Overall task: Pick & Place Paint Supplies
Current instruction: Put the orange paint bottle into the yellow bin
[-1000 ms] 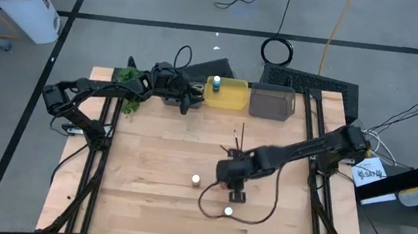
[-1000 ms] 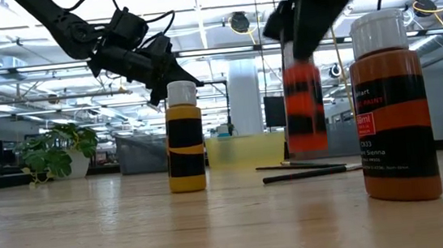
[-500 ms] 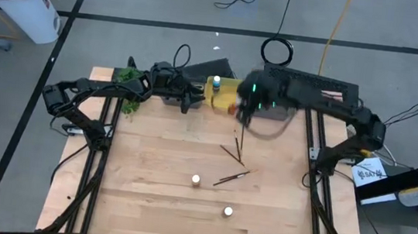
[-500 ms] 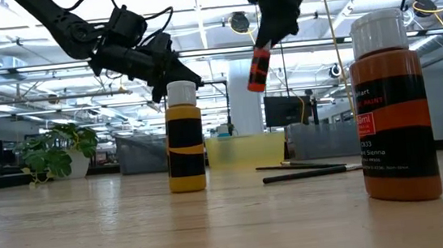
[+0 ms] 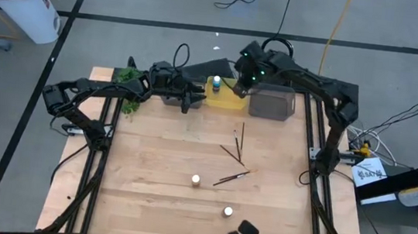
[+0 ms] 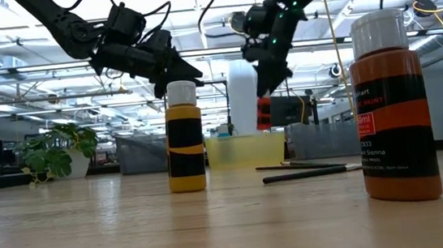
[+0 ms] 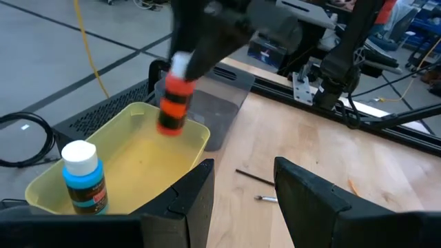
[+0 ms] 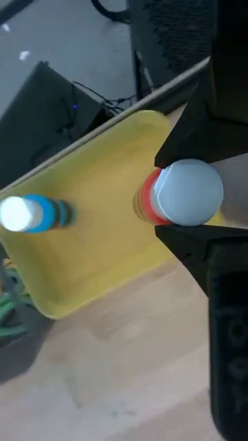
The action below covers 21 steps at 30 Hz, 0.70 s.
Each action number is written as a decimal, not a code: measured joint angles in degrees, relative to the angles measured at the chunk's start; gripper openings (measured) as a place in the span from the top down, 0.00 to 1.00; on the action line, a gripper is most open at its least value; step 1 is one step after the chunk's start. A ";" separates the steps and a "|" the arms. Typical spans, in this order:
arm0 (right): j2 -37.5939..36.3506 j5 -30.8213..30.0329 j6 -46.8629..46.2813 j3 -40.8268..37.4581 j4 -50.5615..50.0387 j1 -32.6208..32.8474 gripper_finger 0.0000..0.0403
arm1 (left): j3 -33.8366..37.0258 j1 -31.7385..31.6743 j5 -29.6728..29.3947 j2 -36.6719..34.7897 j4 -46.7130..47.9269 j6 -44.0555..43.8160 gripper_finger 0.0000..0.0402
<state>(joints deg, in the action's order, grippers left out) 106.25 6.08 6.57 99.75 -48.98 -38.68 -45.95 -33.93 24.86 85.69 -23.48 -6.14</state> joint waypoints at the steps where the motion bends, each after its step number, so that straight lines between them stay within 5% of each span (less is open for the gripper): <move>1: 0.96 -0.11 0.38 0.56 0.54 -0.19 0.74 | 0.00 0.00 0.02 0.00 -0.09 -0.02 0.59; 21: 7.48 -3.03 0.15 1.68 2.65 -3.62 0.73 | 0.00 0.00 0.04 0.00 -0.38 -0.02 0.59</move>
<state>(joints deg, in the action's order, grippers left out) 113.73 3.05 6.72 101.43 -46.33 -42.30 -45.95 -33.93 24.91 85.69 -23.86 -6.15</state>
